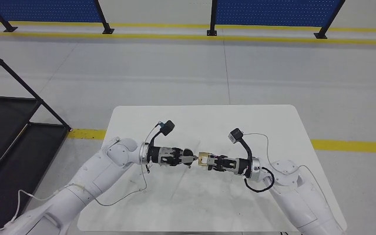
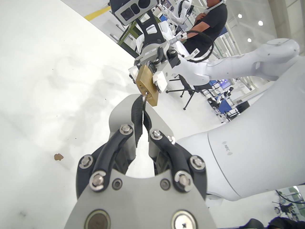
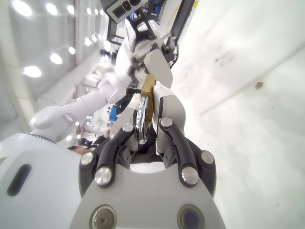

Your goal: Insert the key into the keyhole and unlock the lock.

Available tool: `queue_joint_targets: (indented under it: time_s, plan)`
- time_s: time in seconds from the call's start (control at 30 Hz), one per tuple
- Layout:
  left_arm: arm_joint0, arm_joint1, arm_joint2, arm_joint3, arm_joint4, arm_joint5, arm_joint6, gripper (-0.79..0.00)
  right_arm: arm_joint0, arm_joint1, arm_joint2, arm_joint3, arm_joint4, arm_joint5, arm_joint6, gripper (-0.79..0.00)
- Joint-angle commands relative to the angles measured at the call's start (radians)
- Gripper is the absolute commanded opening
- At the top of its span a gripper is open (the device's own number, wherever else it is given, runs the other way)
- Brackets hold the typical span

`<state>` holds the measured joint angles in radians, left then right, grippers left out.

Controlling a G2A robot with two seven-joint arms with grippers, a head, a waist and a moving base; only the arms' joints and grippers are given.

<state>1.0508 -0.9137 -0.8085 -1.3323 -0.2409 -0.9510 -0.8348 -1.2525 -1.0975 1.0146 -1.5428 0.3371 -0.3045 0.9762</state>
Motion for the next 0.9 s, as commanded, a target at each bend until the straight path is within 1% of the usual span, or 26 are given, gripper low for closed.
queue_joint_targets:
  time_s: [0.0,0.1,0.37,0.53,0.87]
  plan:
    - [0.008,-0.001,-0.004,-0.009,0.024,0.001,0.018,-0.785,0.0,0.0,0.0,0.0,0.0,0.0,0.0,-0.785]
    - [0.015,-0.002,-0.009,-0.019,0.043,0.003,0.036,-0.785,0.0,0.0,0.0,0.0,0.0,0.0,0.0,-0.785]
    - [0.036,-0.002,-0.036,-0.037,0.115,-0.039,0.094,-0.785,0.0,0.0,0.0,0.0,0.0,0.0,0.0,-0.785]
    - [0.055,-0.002,-0.059,-0.056,0.192,-0.061,0.147,-0.785,0.0,0.0,0.0,0.0,0.0,0.0,0.0,-0.785]
    - [0.092,-0.008,-0.102,-0.108,0.375,-0.061,0.276,-0.785,0.0,0.0,0.0,0.0,0.0,0.0,0.0,-0.785]
